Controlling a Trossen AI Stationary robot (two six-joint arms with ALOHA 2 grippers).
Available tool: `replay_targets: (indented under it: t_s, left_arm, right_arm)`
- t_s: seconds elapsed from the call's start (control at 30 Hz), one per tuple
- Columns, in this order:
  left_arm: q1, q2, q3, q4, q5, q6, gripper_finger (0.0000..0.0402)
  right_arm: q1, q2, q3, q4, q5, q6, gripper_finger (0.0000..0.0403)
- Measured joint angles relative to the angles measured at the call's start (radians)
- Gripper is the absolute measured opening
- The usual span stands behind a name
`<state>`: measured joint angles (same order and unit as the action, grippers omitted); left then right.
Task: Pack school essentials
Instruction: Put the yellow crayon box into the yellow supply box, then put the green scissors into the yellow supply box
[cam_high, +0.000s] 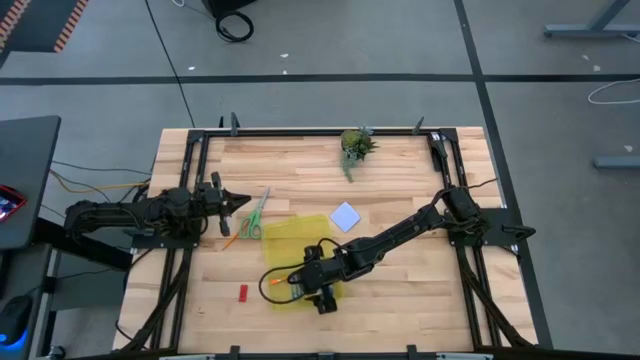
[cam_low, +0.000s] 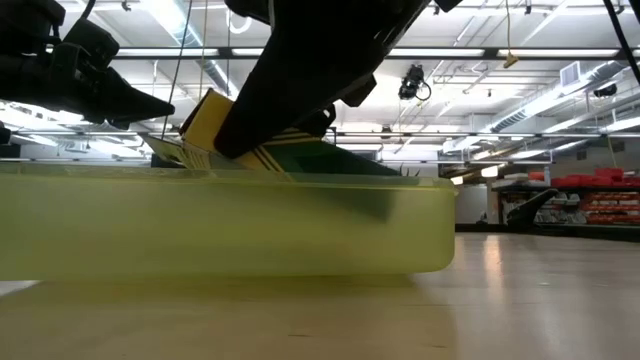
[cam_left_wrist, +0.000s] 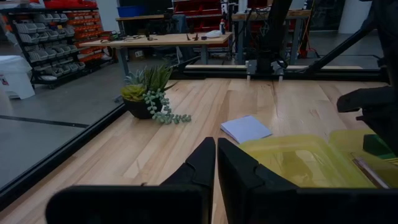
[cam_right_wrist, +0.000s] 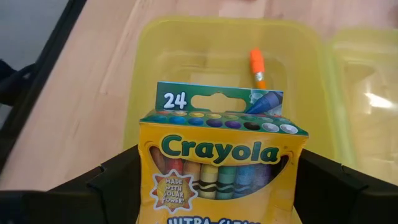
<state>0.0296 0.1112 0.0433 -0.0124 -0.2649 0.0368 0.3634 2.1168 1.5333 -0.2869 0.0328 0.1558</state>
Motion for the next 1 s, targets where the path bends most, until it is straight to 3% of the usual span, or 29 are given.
replay_targets:
  t_s: [0.3, 0.6, 1.0]
  left_arm:
    - [0.0, 0.0, 0.0, 0.0, 0.0, 0.0, 0.0036]
    - [0.0, 0.0, 0.0, 0.0, 0.0, 0.0, 0.0026]
    - [0.0, 0.0, 0.0, 0.0, 0.0, 0.0, 0.0034]
  right_arm:
    - [0.0, 0.0, 0.0, -0.03, -0.038, 0.043, 0.0342]
    - [0.0, 0.0, 0.0, -0.04, -0.041, 0.088, 0.0395]
    - [0.0, -0.025, 0.001, -0.082, -0.018, 0.092, 0.0399]
